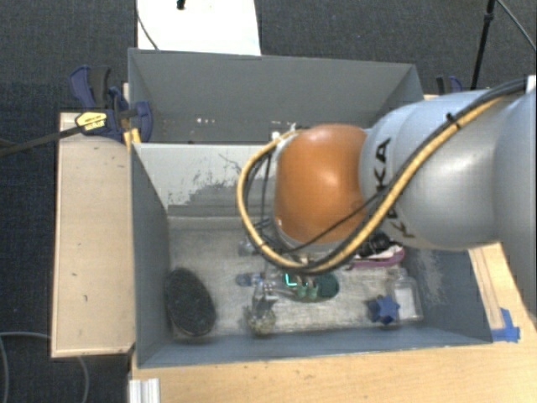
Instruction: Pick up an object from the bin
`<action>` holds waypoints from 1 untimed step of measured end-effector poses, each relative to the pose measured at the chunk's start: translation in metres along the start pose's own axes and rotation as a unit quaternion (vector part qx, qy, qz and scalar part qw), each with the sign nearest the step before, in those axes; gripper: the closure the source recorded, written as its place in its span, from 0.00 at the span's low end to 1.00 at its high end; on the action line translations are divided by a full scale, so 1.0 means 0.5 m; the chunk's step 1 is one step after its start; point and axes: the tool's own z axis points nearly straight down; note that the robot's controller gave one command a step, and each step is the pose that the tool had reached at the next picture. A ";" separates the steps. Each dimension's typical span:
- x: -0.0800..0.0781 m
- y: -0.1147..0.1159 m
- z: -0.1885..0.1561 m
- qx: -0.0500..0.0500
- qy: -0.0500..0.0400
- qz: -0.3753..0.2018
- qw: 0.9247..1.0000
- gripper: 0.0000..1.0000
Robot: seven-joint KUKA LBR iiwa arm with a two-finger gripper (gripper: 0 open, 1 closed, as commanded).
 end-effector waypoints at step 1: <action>-0.067 -0.126 0.196 0.004 -0.002 -0.067 0.998 0.00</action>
Offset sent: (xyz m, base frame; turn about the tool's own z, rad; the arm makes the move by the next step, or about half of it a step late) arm 0.0289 -0.0580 -0.1047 -0.1371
